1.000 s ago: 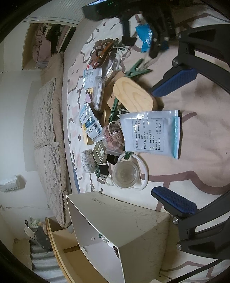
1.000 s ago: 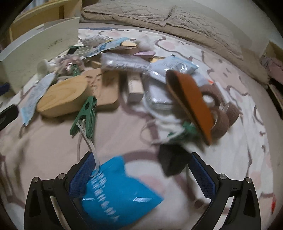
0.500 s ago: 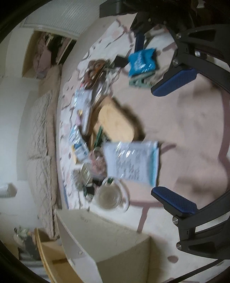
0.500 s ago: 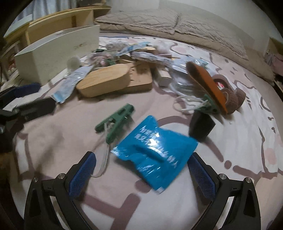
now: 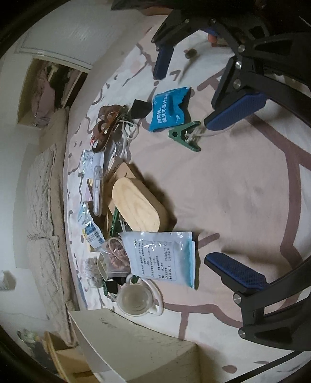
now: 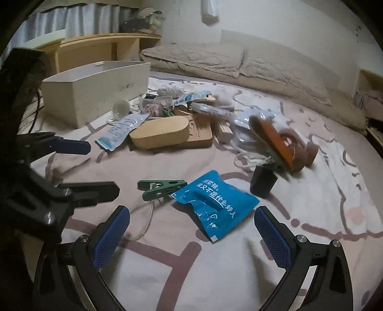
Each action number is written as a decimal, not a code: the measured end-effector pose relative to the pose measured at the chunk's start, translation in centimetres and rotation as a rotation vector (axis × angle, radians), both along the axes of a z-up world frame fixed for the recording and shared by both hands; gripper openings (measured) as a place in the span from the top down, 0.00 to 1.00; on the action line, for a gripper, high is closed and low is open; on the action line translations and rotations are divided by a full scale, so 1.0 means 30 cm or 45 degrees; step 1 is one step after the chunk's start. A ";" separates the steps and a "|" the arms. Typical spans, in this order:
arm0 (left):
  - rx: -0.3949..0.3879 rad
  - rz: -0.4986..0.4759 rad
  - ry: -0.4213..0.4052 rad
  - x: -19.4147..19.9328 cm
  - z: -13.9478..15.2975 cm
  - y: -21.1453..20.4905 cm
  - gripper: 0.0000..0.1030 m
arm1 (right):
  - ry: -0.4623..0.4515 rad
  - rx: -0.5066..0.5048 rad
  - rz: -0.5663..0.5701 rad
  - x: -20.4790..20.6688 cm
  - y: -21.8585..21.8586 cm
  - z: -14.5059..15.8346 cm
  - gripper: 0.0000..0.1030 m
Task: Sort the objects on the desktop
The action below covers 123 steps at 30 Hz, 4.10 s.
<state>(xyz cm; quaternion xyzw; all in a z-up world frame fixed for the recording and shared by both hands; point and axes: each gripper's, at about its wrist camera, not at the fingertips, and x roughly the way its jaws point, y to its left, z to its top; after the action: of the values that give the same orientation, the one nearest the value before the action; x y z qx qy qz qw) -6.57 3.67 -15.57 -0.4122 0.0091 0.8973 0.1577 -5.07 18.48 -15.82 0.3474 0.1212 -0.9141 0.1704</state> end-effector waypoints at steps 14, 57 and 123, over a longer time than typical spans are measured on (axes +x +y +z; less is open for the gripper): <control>-0.010 -0.067 -0.068 0.008 -0.043 0.070 0.00 | -0.047 -0.181 -0.354 -0.107 0.214 0.008 0.00; -0.359 0.254 -0.188 0.012 -0.044 -0.261 0.00 | -0.182 -0.311 -0.461 -0.163 0.292 -0.095 0.00; -0.065 0.274 -0.044 -0.007 -0.030 -0.196 0.64 | -0.247 -0.286 -0.486 -0.176 0.288 -0.074 0.00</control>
<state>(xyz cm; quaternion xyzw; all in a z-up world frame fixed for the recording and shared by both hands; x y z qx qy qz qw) -6.79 -2.21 -16.47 -0.4302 -0.0151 0.9012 0.0501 -10.34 27.11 -18.05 0.4291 -0.0661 -0.8998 0.0429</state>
